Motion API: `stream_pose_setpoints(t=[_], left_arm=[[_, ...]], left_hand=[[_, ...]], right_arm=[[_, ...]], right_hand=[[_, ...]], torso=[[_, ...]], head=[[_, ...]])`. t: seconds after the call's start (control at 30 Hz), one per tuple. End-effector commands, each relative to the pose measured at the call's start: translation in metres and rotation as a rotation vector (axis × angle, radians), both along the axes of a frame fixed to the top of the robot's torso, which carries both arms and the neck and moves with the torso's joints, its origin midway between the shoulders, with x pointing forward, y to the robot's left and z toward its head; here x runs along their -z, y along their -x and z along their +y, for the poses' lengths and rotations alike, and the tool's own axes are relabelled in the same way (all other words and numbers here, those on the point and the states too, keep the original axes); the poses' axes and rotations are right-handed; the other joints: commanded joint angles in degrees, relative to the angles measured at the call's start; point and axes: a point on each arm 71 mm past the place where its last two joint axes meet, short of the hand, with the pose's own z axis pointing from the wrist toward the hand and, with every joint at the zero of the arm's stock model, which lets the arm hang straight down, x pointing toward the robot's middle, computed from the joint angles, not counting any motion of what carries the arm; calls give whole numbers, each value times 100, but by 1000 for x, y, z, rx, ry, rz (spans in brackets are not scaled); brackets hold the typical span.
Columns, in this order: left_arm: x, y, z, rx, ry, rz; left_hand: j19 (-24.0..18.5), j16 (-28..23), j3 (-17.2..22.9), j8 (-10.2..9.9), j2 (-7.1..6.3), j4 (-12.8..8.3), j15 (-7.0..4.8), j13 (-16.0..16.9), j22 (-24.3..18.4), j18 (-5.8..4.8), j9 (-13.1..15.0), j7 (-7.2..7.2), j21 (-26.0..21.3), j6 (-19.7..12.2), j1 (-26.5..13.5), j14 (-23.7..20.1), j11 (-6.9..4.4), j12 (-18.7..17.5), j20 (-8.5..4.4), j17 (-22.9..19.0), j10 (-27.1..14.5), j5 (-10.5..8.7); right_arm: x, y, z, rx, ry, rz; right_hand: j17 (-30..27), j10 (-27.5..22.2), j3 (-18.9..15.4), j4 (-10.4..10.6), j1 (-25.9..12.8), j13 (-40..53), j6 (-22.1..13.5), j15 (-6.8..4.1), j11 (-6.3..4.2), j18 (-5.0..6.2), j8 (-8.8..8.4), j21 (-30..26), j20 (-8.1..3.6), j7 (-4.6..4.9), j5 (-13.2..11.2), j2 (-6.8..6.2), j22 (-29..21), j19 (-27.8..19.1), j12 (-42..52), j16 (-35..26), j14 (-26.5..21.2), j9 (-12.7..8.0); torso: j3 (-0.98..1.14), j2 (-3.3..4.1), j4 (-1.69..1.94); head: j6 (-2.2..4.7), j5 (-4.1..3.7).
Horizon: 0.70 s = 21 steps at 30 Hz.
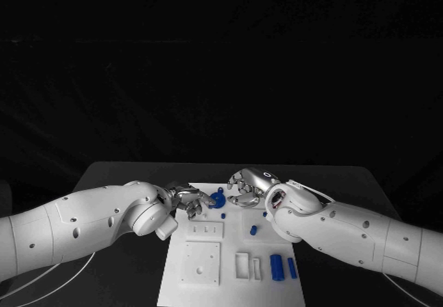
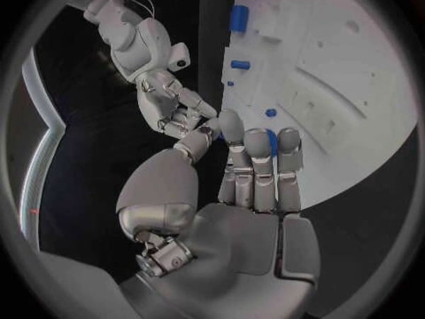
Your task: Assemble the parts on the task board
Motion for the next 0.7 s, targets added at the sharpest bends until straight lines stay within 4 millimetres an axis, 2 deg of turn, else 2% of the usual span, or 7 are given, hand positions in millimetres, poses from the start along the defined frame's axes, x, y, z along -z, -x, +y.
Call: stream_pose_setpoints(t=[0.03,0.17,0.33,0.63,0.7], left_arm=[[-1,-1,2,36,-84,-51],[0,-1,6,37,-124,-60],[1,-1,7,48,-176,-74],[6,-1,8,82,-298,-89],[9,0,10,90,-324,-87]], left_hand=[[-37,34,-2,186,86,-20,-72,-4,-10,-81,418,-102,18,253,71,45,-7,41,-878,-8,42,29],[9,92,-6,221,53,-11,-103,9,-28,-70,485,-132,67,312,43,100,-38,89,-900,-9,104,91],[121,212,-19,290,-3,-8,-172,45,-56,-42,633,-200,175,437,-18,202,-105,202,-944,-13,197,373],[262,411,-2,359,-14,-3,-236,142,-76,-27,853,-265,160,569,-103,274,-169,437,-947,2,238,477],[283,450,3,364,-9,-8,-245,161,-70,-21,893,-276,167,585,-116,285,-179,485,-950,4,237,505]], right_arm=[[-2,-3,-13,24,-67,-14],[-3,-6,-27,49,-103,-14],[-3,-10,-43,75,-174,11],[-6,-16,-62,99,-354,82],[-7,-18,-66,110,-397,93]], right_hand=[[-6,-18,-61,7,-10,-20,-184,23,14,582,-26,-31,20,147,205,-35,-5,-18,-18,-24,-10,-5],[-7,-15,-100,32,0,-50,-173,20,10,582,-15,-45,31,143,440,-13,-3,-9,-5,-28,0,-5],[-13,-22,-118,32,23,-78,-160,16,6,582,-4,-65,38,139,596,12,-1,-16,-2,-46,-8,-4],[-67,-95,-231,19,-30,-179,-180,35,25,582,-4,-188,96,157,828,111,-27,-117,-60,-178,-87,-10],[-96,-133,-306,-29,-50,-226,-207,46,34,582,-13,-250,127,167,918,153,-41,-175,-94,-248,-128,-14]], torso=[[3,2,0],[7,0,-12],[9,1,-7],[16,6,-13],[10,6,-8]], head=[[-13,26],[-24,43],[-45,55],[-78,85],[-83,84]])
